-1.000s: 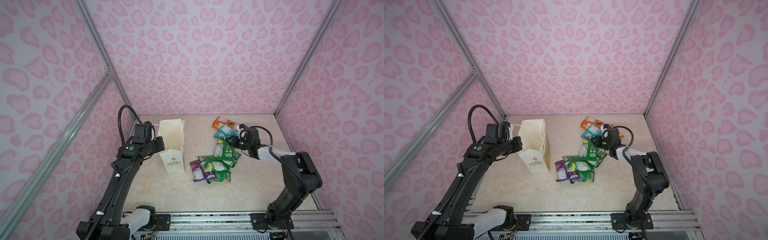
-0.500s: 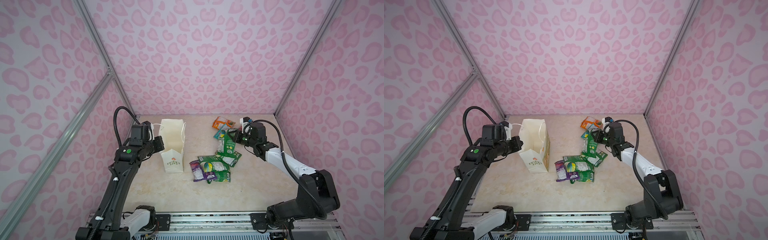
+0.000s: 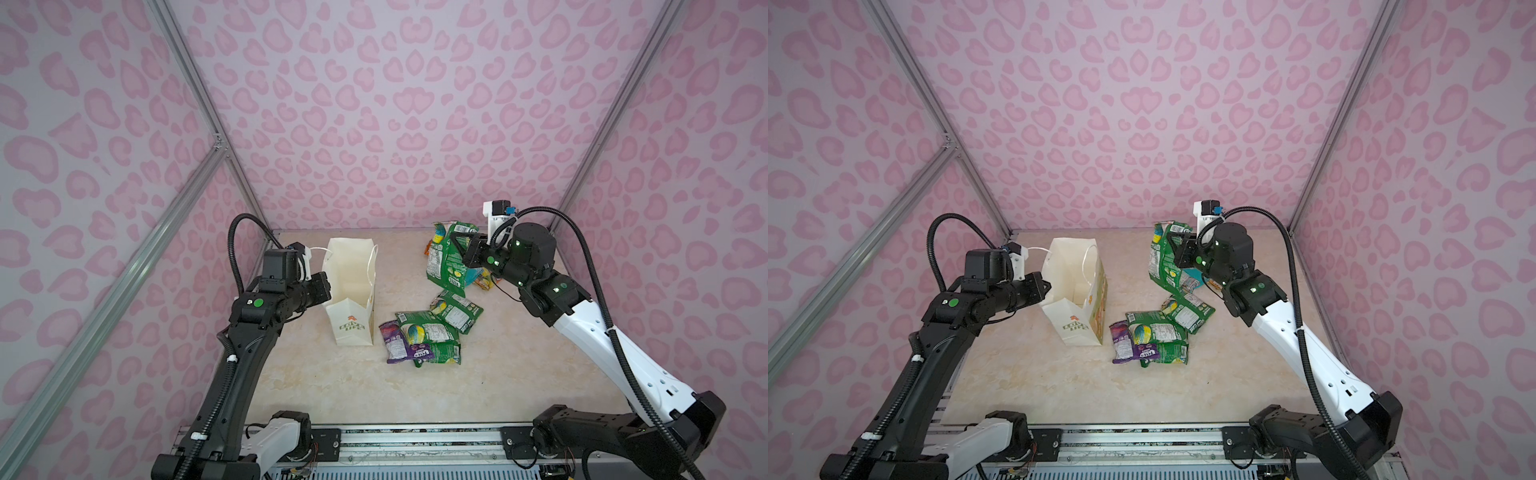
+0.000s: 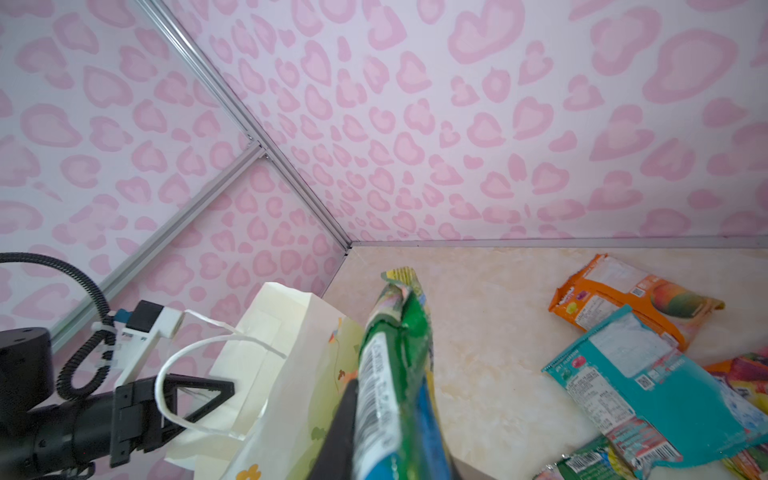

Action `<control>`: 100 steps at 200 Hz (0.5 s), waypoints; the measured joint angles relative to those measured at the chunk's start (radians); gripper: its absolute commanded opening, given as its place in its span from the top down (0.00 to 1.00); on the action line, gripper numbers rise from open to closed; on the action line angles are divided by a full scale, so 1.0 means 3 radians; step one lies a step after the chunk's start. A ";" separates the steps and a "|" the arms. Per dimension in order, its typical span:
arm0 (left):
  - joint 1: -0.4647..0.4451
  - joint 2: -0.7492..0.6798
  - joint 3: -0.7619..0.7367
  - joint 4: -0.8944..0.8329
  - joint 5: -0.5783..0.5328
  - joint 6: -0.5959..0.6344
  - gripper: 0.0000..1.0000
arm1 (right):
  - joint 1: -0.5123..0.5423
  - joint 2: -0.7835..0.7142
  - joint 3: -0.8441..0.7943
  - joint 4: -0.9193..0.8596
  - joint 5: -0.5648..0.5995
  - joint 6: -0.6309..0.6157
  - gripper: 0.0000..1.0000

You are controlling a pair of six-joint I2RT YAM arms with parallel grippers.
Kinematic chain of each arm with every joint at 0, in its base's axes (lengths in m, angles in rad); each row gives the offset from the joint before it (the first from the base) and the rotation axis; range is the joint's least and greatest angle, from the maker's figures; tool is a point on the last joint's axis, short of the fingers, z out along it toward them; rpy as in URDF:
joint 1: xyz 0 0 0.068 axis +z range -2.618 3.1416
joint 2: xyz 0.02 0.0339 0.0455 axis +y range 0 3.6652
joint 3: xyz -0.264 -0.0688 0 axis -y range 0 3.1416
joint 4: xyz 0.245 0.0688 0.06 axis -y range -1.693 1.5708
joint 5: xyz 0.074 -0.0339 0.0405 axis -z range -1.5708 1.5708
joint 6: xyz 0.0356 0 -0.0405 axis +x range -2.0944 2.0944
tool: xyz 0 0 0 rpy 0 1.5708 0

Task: Place the snacks into the paper bag
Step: 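Lift the green packet with the right gripper and carry it over the bag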

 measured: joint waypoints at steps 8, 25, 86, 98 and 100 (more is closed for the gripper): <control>0.0000 0.0004 0.0000 0.0006 0.0013 -0.0001 0.97 | 0.0095 0.0018 0.0127 -0.0037 0.0066 -0.0014 1.00; 0.0000 0.0006 -0.0013 0.0051 0.0036 -0.0024 0.97 | 0.0267 0.0107 0.0408 -0.0017 0.0244 -0.0050 1.00; 0.0000 0.0064 -0.0031 0.0072 0.0043 -0.0041 0.97 | 0.0722 0.0729 0.1322 0.0034 0.0598 -0.0155 1.00; 0.0000 0.0088 -0.0031 0.0069 0.0020 -0.0050 0.97 | 0.0785 0.0872 0.1518 0.0039 0.0642 -0.0175 1.00; 0.0000 0.0089 -0.0031 0.0067 0.0020 -0.0050 0.97 | 0.0795 0.0903 0.1560 0.0045 0.0641 -0.0177 1.00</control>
